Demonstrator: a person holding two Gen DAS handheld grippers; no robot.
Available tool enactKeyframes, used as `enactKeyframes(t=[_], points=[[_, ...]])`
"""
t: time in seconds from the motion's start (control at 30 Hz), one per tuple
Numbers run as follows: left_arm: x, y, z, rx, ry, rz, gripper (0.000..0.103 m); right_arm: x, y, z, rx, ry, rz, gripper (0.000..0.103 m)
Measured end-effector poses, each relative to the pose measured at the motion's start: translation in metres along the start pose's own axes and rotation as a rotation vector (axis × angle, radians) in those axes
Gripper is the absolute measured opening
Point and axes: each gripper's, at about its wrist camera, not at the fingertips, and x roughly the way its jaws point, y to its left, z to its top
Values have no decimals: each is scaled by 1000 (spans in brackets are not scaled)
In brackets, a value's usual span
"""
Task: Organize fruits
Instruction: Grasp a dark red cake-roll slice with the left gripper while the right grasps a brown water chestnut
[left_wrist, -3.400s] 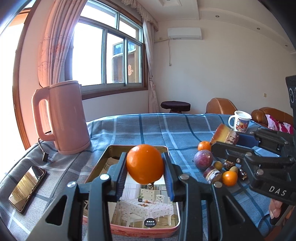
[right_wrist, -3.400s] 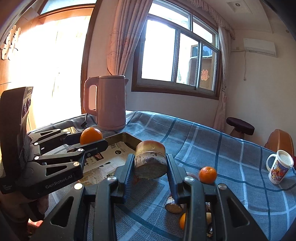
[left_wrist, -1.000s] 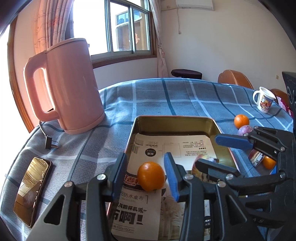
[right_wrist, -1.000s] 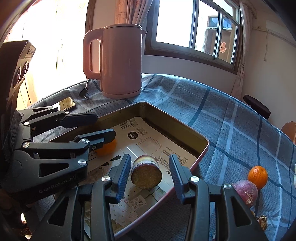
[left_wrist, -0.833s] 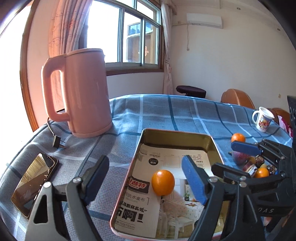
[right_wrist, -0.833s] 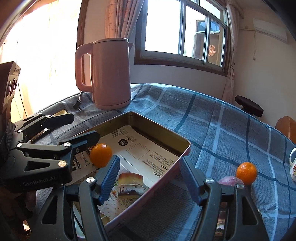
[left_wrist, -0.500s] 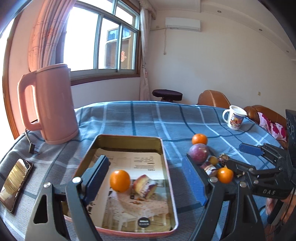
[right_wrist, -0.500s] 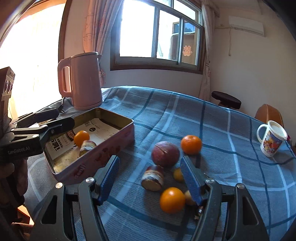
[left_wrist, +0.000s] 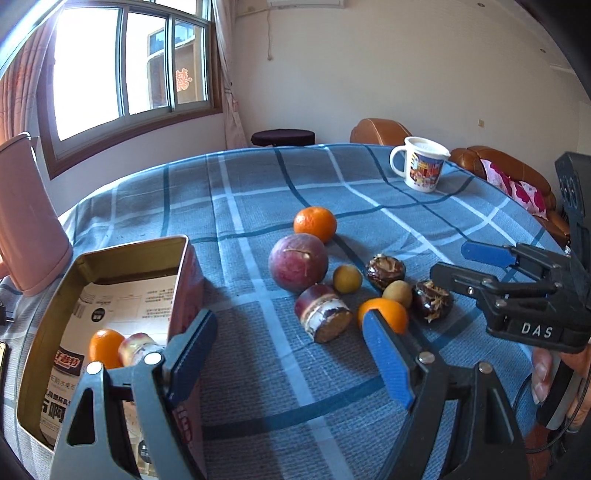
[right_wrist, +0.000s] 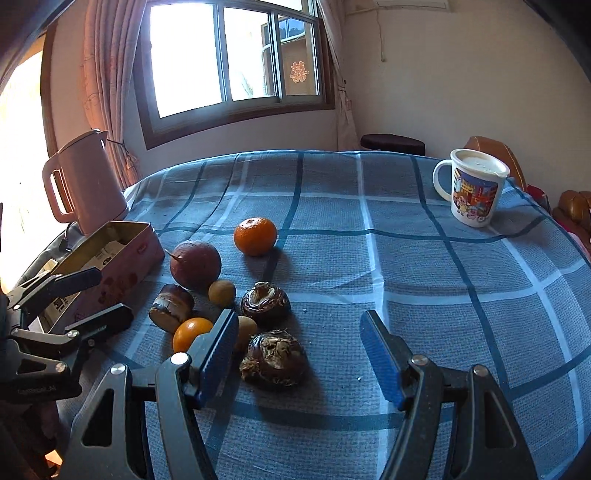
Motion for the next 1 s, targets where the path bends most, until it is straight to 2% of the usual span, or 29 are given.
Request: enactKeyframes(t=[0.13,0.2,0.3,0.33,0.43,0.57,0.63,0.73,1.0], points=[[12,-4,3,-6,41,-38,82,15,1,-4,0,78,37,69],[18,-5,4,-13,66,-68,82,20,2,-6,-1,106,45,62],[23,-7,6,-2,73,-67,81,30,3,-10,-1,162,71,56],[25,-8,7,4,76,-63,81,31,4,-12,-1,169,86,51],[26,-6,9,-10,77,-75,76,32,5,-13,-5,174,89,49],[27,-6,11,-11,77,-80,76,32,5,-13,-3,174,92,49],[29,-1,11,-43,88,-98,75,31,4,-13,-2,174,93,48],[34,7,11,-89,104,-106,66,32,4,-13,1,174,96,48],[40,3,17,-98,143,-103,60,33,6,-12,-14,176,84,48]])
